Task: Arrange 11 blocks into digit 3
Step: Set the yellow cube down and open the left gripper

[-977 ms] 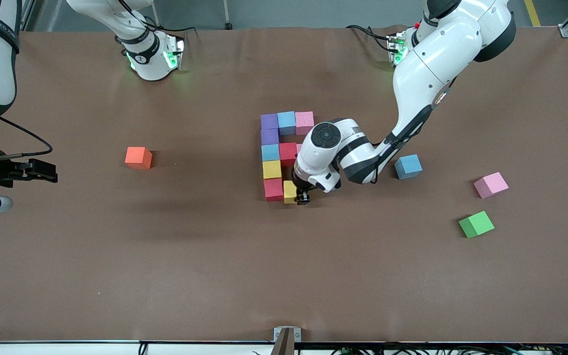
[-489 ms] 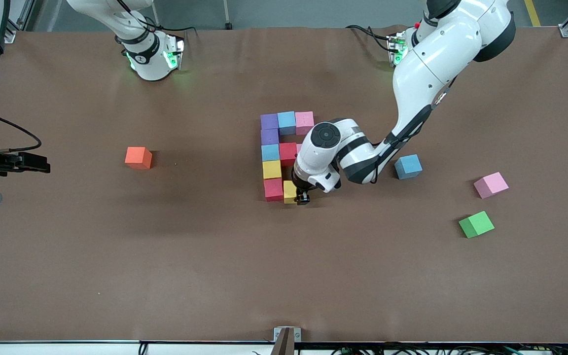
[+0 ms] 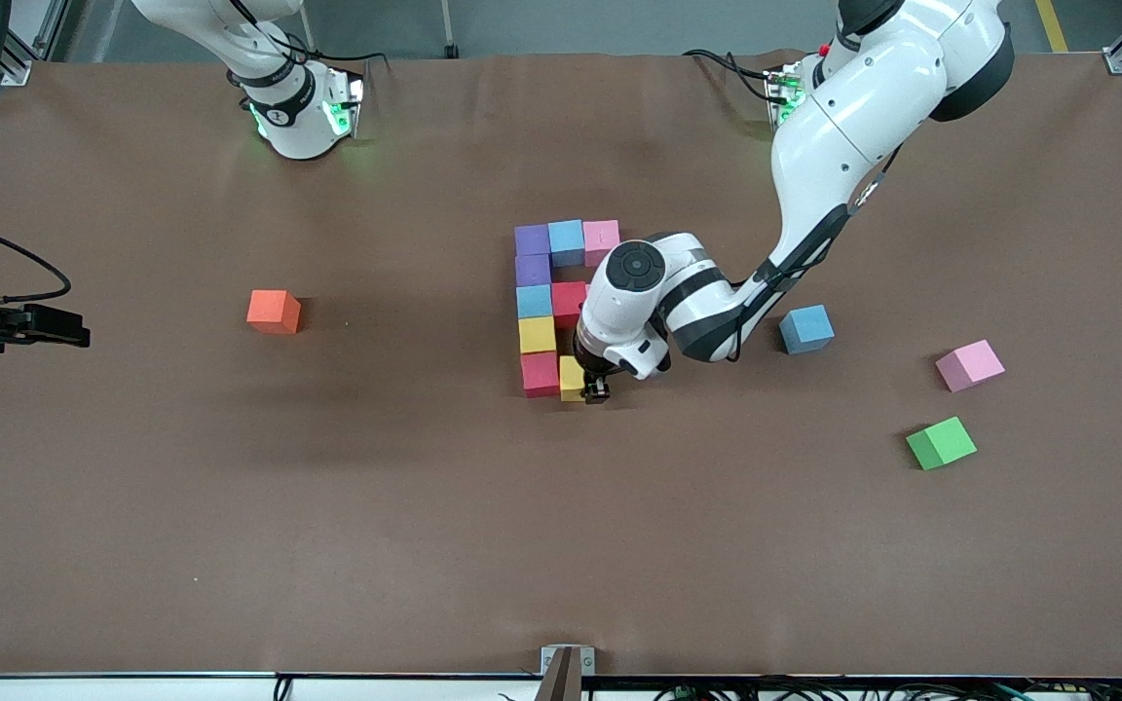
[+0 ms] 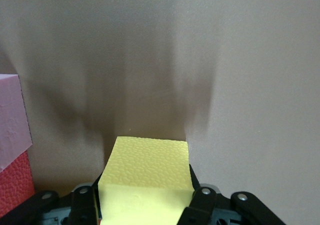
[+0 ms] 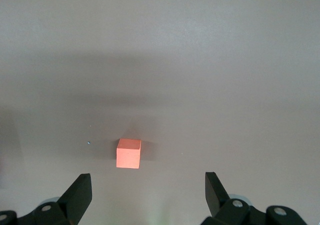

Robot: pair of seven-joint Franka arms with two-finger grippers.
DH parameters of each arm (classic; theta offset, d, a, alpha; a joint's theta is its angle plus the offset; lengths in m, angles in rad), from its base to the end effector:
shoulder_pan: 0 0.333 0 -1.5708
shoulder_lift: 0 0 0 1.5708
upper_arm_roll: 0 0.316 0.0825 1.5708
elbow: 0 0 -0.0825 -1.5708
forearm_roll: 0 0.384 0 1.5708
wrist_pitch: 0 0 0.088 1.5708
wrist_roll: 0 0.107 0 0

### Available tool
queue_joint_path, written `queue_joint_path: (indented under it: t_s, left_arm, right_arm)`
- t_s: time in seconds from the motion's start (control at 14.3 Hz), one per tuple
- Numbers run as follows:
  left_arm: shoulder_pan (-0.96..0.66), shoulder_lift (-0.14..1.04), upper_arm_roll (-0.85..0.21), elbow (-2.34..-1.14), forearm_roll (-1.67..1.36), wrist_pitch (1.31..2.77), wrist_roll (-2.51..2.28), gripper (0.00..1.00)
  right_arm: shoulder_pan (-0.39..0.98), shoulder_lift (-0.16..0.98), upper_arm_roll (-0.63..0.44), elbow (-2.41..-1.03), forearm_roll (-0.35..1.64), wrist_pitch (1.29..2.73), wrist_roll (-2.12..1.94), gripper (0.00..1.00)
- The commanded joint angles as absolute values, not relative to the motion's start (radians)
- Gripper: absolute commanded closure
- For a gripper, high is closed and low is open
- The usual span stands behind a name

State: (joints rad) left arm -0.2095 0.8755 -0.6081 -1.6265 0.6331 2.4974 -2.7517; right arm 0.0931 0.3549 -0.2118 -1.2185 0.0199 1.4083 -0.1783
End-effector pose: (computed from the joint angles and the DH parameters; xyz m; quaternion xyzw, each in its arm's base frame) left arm 0.5200 -0.4693 0.1905 0.6681 0.7374 -0.0319 0.0942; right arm 0.6374 -0.0482 0.5660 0.9960 0.0340 -0.0818 0.0151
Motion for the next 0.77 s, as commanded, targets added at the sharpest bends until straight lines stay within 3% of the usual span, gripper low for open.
queue_joint_path:
  t_s: [0.0,0.49,0.56,0.7]
  left_arm:
    - [-0.242,0.893,-0.591,-1.641,0.667,2.476,-2.882,0.92]
    - [-0.244,0.893,-0.592,-1.64,0.666,2.448,-2.881,0.9]
    - [-0.244,0.893,-0.592,-1.638,0.666,2.448,-2.881,0.83]
    - [-0.244,0.893,-0.592,-1.637,0.666,2.448,-2.881,0.53]
  right_arm:
    - [0.035,0.301,-0.149,-1.262,0.034,1.424,-0.178,0.0]
    - [0.046,0.293,-0.146,-1.264,0.029,1.425,-0.172,0.0]
    - [0.048,0.293,-0.146,-1.264,0.029,1.425,-0.172,0.0]
    - [0.048,0.291,-0.146,-1.264,0.029,1.422,-0.172,0.0]
